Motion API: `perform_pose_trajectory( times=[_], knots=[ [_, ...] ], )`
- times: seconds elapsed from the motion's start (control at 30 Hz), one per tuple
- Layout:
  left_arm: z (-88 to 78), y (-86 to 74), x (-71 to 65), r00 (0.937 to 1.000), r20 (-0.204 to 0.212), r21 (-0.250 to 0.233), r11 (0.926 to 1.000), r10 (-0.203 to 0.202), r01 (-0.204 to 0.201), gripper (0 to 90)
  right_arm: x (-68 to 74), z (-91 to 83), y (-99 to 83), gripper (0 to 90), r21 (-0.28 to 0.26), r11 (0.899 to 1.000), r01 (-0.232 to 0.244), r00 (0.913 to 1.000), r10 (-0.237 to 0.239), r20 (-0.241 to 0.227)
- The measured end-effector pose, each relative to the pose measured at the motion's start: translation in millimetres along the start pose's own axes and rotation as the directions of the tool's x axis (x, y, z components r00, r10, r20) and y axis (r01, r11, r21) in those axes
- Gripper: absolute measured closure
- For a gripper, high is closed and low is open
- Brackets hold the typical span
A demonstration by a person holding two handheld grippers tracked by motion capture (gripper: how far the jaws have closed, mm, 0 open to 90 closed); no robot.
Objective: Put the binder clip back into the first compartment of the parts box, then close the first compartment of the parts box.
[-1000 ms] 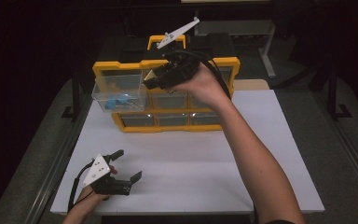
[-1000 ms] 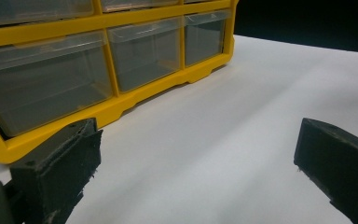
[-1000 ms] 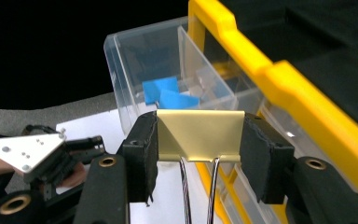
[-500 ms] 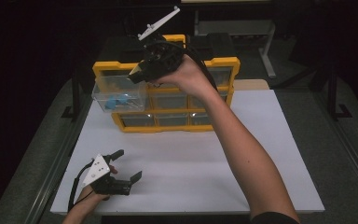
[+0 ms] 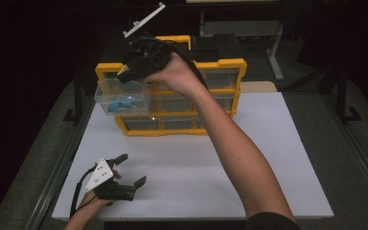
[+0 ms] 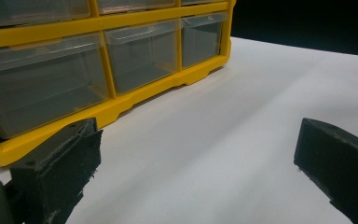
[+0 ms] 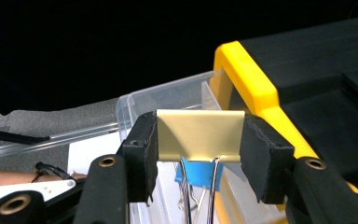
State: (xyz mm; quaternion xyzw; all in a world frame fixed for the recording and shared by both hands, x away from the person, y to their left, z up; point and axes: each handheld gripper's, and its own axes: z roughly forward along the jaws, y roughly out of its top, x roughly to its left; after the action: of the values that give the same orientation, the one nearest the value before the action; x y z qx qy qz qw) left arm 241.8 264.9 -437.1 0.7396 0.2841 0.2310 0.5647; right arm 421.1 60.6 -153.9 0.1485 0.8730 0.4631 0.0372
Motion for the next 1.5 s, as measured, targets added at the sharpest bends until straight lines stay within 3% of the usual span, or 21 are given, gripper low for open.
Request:
perform_pose_trajectory(
  times=[0.23, 0.3, 0.6, 0.93, 1.07, 1.1, 1.27, 1.5],
  knots=[
    [0.2, -0.3, 0.8, 1.0, 0.001, -0.001, 1.0, 0.001, -0.001, 0.1, 3.4, 10.8, 8.0, 49.1, 0.008, 1.0, -0.008, 0.9998, 0.008, -0.016],
    [0.1, -0.2, 0.9, 1.0, 0.002, -0.001, 1.0, 0.0, 0.0, 0.1, 1.7, 14.0, 8.9, 49.1, 0.013, 1.0, 0.018, 0.9998, -0.018, -0.009],
    [0.5, 0.0, 0.0, 1.0, 0.004, -0.001, 1.0, -0.003, 0.003, 0.1, 1.5, 25.5, 9.1, 49.0, 0.04, 0.999, 0.034, 0.9994, -0.034, -0.008],
    [0.4, 0.5, -0.4, 1.0, 0.005, 0.001, 1.0, 0.0, 0.0, 0.1, 1.7, 31.3, 6.2, 47.4, 0.07, 0.997, 0.03, 0.9995, -0.03, -0.007],
    [0.2, 0.3, 0.0, 1.0, 0.004, 0.0, 1.0, 0.002, -0.002, 0.1, 0.8, 28.9, 5.2, 43.7, 0.052, 0.998, 0.022, 0.9997, -0.022, -0.005],
    [0.2, 0.3, 0.0, 1.0, 0.004, -0.001, 1.0, 0.001, -0.001, 0.1, -0.4, 28.6, 5.0, 43.8, 0.046, 0.998, 0.039, 0.9992, -0.039, -0.003],
    [0.3, -0.2, 0.6, 1.0, 0.003, -0.003, 1.0, -0.001, 0.001, 0.1, 4.2, 21.3, 5.4, 49.1, 0.037, 0.999, 0.03, 0.9995, -0.03, -0.01],
    [0.3, -0.1, 0.1, 1.0, 0.001, -0.005, 1.0, 0.003, -0.003, 0.1, 16.5, 9.3, 0.1, 63.8, 0.019, 0.999, 0.027, 0.9988, -0.027, -0.041]
  ],
)
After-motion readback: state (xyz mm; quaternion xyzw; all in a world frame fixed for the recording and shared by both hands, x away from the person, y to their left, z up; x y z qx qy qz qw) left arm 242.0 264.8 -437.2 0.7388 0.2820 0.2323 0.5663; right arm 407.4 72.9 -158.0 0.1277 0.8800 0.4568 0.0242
